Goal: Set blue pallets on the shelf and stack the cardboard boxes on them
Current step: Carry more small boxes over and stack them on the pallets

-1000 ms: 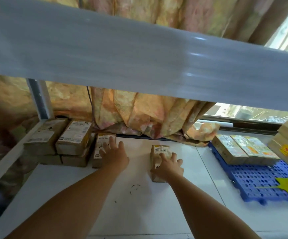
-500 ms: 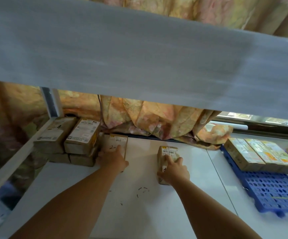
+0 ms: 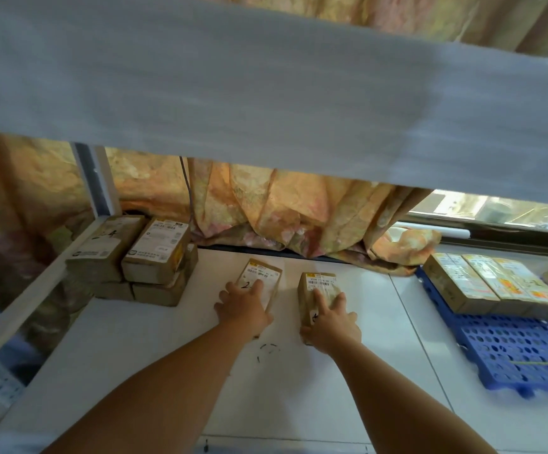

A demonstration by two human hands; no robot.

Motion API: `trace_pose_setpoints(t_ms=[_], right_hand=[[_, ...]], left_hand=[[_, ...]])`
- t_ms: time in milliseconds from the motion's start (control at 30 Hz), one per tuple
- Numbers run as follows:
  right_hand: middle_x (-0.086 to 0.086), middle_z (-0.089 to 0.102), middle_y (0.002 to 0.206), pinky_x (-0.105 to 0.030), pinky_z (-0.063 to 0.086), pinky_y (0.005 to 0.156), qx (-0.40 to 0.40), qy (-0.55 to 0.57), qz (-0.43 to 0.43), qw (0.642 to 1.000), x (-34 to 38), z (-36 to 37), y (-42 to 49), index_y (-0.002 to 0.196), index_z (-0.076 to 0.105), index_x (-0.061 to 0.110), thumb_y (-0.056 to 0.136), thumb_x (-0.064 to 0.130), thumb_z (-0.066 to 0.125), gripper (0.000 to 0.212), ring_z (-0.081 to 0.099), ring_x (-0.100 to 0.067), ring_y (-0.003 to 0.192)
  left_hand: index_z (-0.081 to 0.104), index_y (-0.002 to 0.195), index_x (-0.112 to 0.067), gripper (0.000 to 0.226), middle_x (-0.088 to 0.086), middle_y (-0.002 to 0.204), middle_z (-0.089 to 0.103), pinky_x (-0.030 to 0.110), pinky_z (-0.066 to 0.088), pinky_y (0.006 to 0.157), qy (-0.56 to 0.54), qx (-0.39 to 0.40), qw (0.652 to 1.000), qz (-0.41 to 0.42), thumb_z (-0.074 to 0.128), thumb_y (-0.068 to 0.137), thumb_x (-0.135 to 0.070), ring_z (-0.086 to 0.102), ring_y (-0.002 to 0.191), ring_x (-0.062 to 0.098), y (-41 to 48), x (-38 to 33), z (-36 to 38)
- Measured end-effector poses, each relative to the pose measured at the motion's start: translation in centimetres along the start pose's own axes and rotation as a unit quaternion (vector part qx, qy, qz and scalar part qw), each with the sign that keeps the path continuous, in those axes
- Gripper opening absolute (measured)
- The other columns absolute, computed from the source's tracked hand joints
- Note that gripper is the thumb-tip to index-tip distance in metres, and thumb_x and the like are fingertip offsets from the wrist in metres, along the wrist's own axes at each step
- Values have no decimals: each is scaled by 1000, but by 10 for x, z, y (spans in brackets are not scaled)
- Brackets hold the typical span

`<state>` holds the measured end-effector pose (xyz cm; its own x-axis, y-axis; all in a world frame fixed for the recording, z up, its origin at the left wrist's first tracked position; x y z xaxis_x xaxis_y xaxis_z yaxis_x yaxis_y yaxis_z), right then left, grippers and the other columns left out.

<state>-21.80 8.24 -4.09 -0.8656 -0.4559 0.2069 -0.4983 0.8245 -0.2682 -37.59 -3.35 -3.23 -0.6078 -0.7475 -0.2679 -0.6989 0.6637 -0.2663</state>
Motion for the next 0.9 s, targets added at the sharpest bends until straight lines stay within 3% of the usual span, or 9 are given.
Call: trace_pose_setpoints(t_ms=[133,267,533,733,833,900], right_hand=[[-7,-3,157,-44,45,98,9,3,-15,1000,-18,-7,-4,145,2,48,79,53,62,89,31,-37,129],[-9,8,153,-43,42,98,8,52,-20,998,-42,-17,-7,147,8,45,78,54,61,87,36,-37,126],[-3,9,155,-43,42,100,-116,124,-79,982,-109,-76,-8,148,17,40,76,54,62,86,33,-32,130],[-1,9,156,-45,39,105,-178,152,-103,967,-158,-105,-8,145,25,38,77,54,62,79,26,-29,136],[-2,11,155,-46,37,107,-206,170,-92,959,-177,-115,-11,145,26,36,77,52,62,79,23,-29,138],[-3,11,155,-49,37,107,-225,177,-78,955,-190,-123,-13,146,24,35,78,52,62,80,22,-30,138]], left_hand=[[-1,149,-42,96,22,145,17,47,34,103,-3,39,999,-30,61,78,-58,31,127,38,-3,-8,12],[-4,150,-39,100,23,143,25,45,36,104,-54,66,994,-63,61,77,-60,34,127,39,-9,-18,22],[3,151,-32,100,22,138,30,43,39,98,-277,-43,946,-163,65,77,-57,40,122,40,-27,-71,28],[7,151,-31,97,20,133,36,41,48,90,-353,-98,922,-125,63,77,-60,48,113,38,-38,-129,32],[6,152,-26,94,19,137,37,35,43,80,-384,-103,912,-97,63,82,-54,49,113,35,-43,-160,30],[10,151,-24,92,18,138,38,37,43,83,-412,-106,901,-87,64,82,-53,49,117,35,-43,-179,27]])
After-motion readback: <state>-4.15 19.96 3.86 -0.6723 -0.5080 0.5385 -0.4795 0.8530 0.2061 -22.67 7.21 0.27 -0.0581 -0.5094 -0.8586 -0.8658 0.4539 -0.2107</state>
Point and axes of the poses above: each hand's wrist, its own y-axis towards the middle knuckle, its own z-axis out of the palm, x = y × z, the point moved 9 cm from there along y, towards the middle knuckle
